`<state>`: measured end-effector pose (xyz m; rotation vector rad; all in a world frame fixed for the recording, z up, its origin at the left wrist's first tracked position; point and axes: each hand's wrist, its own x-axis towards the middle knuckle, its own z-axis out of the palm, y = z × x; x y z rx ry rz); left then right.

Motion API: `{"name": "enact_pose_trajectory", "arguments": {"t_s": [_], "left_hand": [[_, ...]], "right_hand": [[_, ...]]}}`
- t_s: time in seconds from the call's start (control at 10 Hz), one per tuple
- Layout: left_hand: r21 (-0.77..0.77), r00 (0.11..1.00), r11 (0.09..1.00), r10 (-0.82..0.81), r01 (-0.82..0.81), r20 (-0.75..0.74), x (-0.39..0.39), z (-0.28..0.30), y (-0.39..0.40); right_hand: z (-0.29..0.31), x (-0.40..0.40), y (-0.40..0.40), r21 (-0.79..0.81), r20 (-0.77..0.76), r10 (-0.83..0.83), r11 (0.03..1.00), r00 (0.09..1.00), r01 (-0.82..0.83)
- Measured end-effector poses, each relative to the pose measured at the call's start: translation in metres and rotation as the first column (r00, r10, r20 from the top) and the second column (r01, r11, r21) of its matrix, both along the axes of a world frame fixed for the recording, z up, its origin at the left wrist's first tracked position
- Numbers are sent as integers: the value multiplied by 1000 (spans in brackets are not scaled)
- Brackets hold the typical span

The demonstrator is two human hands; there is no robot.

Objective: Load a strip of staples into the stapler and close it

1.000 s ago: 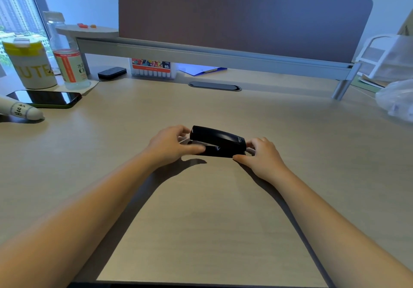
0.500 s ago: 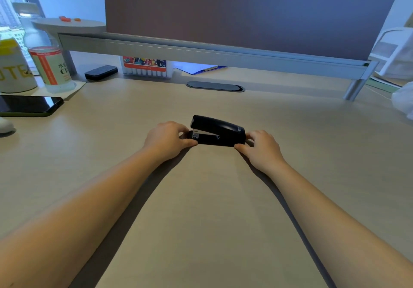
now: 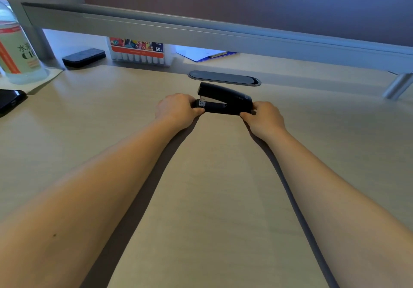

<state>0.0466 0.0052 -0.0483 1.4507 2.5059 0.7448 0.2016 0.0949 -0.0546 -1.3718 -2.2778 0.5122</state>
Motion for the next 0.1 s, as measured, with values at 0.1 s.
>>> {"name": "enact_pose_trajectory", "arguments": {"t_s": [0.1], "left_hand": [[8,1000,1000,10,-10,-10,1,-3,-1]], "right_hand": [[-4,4,-1,35,-1,15,999,1000,-15]]}}
